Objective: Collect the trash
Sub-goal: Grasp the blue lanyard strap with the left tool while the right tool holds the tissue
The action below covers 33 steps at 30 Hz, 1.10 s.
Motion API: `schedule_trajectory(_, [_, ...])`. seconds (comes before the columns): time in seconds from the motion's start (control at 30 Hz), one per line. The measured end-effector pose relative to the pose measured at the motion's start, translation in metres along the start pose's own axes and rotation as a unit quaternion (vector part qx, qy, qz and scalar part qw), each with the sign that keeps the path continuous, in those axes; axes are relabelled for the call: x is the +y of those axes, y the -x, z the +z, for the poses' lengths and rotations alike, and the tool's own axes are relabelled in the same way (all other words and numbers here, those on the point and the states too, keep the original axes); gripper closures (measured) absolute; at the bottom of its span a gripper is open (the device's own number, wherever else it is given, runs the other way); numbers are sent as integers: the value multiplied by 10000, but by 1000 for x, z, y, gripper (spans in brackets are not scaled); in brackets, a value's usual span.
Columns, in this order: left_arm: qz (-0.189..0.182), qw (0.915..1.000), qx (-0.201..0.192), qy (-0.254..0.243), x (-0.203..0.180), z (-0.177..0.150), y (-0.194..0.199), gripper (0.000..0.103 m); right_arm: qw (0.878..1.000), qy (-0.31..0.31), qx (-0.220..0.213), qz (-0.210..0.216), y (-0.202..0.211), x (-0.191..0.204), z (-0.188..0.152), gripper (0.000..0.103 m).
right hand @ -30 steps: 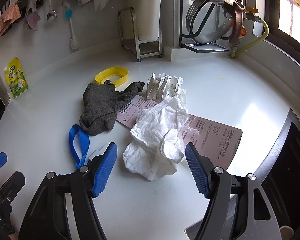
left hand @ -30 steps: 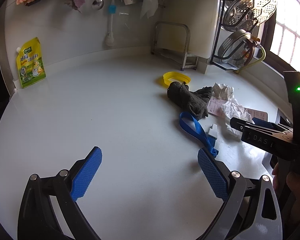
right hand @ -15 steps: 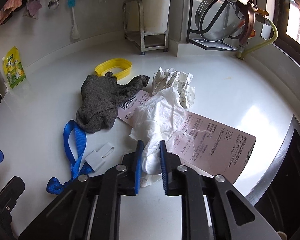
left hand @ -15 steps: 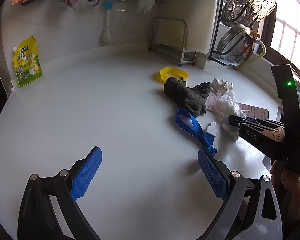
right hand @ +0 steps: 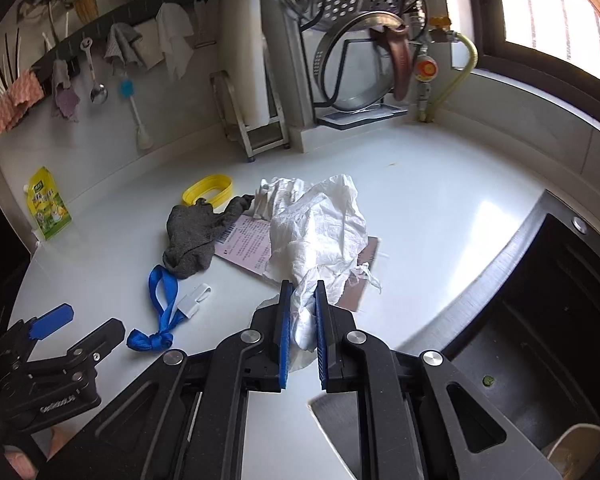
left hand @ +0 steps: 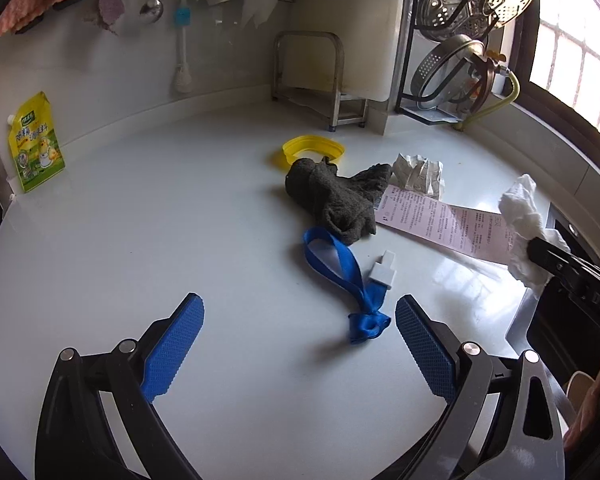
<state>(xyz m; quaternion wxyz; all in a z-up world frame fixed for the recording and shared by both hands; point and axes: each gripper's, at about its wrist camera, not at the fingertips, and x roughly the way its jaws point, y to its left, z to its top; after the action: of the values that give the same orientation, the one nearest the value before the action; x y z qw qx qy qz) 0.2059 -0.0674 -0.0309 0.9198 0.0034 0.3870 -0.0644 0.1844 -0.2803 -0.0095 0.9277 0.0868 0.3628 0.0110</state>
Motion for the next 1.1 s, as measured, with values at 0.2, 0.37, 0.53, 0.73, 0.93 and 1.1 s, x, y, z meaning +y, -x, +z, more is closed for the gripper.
schedule_trajectory(0.2, [-25,9994,273,-234,-25,2,-20,8,9984,-497,-250,-9,28,-36,-8,92])
schedule_trajectory(0.37, [100,9985,393,-378,-37,1,-31,8,9967,-760,-257,103,32,-49,-11,92])
schedule_trajectory(0.53, [251,9973,591,-370,-40,0,-44,8,9972,-686,-254,162,34,-45,-12,92])
schedule_trajectory(0.73, [370,9962,690,-376,-41,-1,-55,9,9967,-701,-270,293,36,-43,-12,92])
schedule_trajectory(0.93, [186,9975,607,-306,-42,1,-54,33,9964,-714,-285,347,38,-44,-12,92])
schedule_trajectory(1.1, [-8,9978,550,-378,-46,1,-50,76,9966,-686,-262,379,37,-43,-12,92])
